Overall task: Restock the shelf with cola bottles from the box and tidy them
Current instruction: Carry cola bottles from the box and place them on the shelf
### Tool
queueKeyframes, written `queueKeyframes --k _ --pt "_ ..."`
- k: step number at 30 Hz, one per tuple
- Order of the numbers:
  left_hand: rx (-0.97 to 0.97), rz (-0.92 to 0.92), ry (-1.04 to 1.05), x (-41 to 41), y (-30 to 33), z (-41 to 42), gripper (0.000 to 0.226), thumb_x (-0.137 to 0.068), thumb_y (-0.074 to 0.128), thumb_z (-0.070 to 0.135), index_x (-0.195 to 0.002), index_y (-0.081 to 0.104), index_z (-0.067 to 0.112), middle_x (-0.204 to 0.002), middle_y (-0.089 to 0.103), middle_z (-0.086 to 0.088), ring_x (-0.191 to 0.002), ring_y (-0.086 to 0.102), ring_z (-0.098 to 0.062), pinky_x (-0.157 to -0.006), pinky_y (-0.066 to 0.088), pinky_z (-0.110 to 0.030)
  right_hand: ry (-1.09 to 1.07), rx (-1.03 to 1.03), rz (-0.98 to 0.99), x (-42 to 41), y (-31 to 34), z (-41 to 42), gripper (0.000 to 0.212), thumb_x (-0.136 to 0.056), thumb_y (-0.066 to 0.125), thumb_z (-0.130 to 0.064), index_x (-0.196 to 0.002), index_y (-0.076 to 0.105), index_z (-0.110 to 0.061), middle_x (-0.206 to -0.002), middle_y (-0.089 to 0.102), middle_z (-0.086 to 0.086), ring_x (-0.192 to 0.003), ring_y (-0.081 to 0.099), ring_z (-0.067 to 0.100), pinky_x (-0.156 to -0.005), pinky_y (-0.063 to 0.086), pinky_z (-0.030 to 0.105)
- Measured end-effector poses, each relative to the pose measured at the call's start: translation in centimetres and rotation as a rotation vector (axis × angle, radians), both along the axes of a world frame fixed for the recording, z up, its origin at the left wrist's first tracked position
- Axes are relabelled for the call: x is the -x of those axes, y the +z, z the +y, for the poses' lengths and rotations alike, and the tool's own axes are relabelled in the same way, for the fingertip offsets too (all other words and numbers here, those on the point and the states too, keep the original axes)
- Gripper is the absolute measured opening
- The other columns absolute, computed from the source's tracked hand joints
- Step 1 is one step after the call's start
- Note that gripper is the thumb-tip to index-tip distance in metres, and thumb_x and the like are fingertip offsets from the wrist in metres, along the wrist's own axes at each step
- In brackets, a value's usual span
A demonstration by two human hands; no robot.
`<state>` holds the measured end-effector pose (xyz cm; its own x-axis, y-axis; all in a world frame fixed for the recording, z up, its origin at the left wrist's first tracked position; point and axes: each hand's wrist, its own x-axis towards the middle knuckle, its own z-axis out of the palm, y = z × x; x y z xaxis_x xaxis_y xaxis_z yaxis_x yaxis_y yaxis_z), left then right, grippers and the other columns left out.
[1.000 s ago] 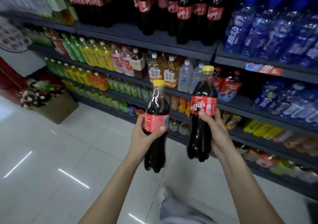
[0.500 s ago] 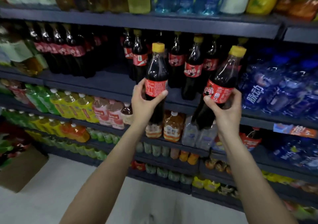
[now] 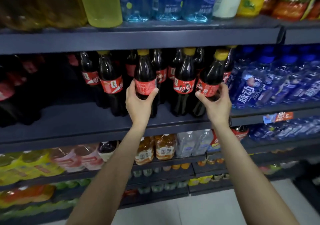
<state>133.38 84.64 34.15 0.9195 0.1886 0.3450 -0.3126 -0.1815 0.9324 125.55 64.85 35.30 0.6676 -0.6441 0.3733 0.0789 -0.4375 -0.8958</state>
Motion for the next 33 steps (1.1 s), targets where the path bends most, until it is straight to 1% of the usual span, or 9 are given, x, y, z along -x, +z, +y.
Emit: queueKeyframes --k 2,5,10,15,19,22,25,29,33 --pt "0.012 -0.006 -0.031 -0.3 -0.1 0.0 0.082 -0.075 0.075 0.045 -0.143 0.036 0.019 -0.140 0.048 0.003 -0.130 0.044 -0.013 -0.109 0.038 -0.041 -0.042 0.058 0.013 -0.5 0.0 0.4 0.080 -0.073 0.079 -0.039 -0.139 0.041 -0.012 -0.137 0.050 0.005 -0.127 0.045 0.016 -0.108 0.034 0.026" --pt "-0.044 -0.095 -0.082 0.2 -0.4 0.0 0.079 -0.085 0.067 0.039 -0.147 0.025 0.015 -0.148 0.040 -0.004 -0.136 0.038 -0.015 -0.113 0.034 -0.038 -0.092 0.111 0.046 -0.8 -0.1 0.9 0.083 -0.076 0.076 -0.037 -0.143 0.035 -0.010 -0.142 0.041 0.008 -0.133 0.037 0.020 -0.104 0.025 0.019" --pt "-0.156 -0.147 -0.136 1.6 -0.8 -0.2 0.082 -0.096 0.054 0.031 -0.150 -0.003 0.009 -0.160 0.006 -0.008 -0.142 0.008 -0.005 -0.114 0.014 -0.016 -0.112 0.132 0.069 -0.3 -0.8 1.8 0.085 -0.081 0.073 -0.030 -0.148 0.024 -0.013 -0.151 0.033 0.002 -0.140 0.029 0.014 -0.114 0.026 0.028" --pt "-0.158 -0.062 -0.174 3.8 -0.9 0.3 0.088 -0.095 0.054 0.026 -0.149 -0.015 0.015 -0.160 -0.007 -0.005 -0.147 -0.002 -0.014 -0.120 0.009 -0.034 -0.062 0.172 0.109 1.8 -1.6 3.0 0.088 -0.086 0.069 -0.026 -0.152 0.011 -0.016 -0.155 0.024 -0.001 -0.140 0.021 0.006 -0.111 0.018 0.020" --pt "-0.099 0.029 -0.184 7.6 -0.6 -0.1 0.086 -0.092 0.058 0.019 -0.151 -0.004 0.023 -0.160 0.003 0.003 -0.146 0.005 -0.012 -0.117 0.013 -0.031 -0.045 0.247 0.160 4.5 -1.9 3.7 0.077 -0.090 0.063 -0.029 -0.151 0.017 -0.018 -0.154 0.025 0.000 -0.141 0.021 0.011 -0.113 0.019 0.023" --pt "-0.054 -0.024 -0.188 11.2 -0.8 -1.2 0.066 -0.091 0.058 0.015 -0.146 0.024 0.025 -0.151 0.028 0.005 -0.140 0.025 -0.010 -0.113 0.023 -0.023 -0.055 0.315 0.178 7.5 -2.1 3.4 0.061 -0.092 0.060 -0.029 -0.145 0.032 -0.017 -0.145 0.039 0.001 -0.135 0.033 0.015 -0.109 0.028 0.027" --pt "-0.026 -0.079 -0.273 14.7 -1.3 -2.8 0.041 -0.090 0.053 0.020 -0.130 0.044 0.025 -0.130 0.051 0.009 -0.125 0.045 -0.006 -0.103 0.033 -0.015 -0.100 0.360 0.161 12.1 -2.3 2.7 0.046 -0.093 0.059 -0.027 -0.135 0.046 -0.017 -0.128 0.057 0.001 -0.118 0.049 0.016 -0.097 0.039 0.028" --pt "0.003 -0.107 -0.457 20.4 -2.8 -6.0 0.022 -0.093 0.051 0.030 -0.113 0.050 0.038 -0.097 0.067 0.009 -0.093 0.063 -0.008 -0.082 0.048 -0.022 -0.182 0.444 0.164 20.6 -3.6 0.7 0.028 -0.092 0.057 -0.026 -0.119 0.059 -0.016 -0.097 0.069 -0.004 -0.088 0.063 0.013 -0.090 0.045 0.032" --pt "-0.062 -0.009 -0.677 27.9 -6.5 -10.4 0.014 -0.089 0.052 0.036 -0.102 0.058 0.035 -0.086 0.068 0.009 -0.082 0.065 -0.009 -0.074 0.050 -0.022 -0.289 0.434 0.271 31.9 -6.6 -1.9 0.026 -0.091 0.052 -0.032 -0.108 0.065 -0.017 -0.089 0.070 -0.008 -0.080 0.062 0.007 -0.079 0.045 0.025"
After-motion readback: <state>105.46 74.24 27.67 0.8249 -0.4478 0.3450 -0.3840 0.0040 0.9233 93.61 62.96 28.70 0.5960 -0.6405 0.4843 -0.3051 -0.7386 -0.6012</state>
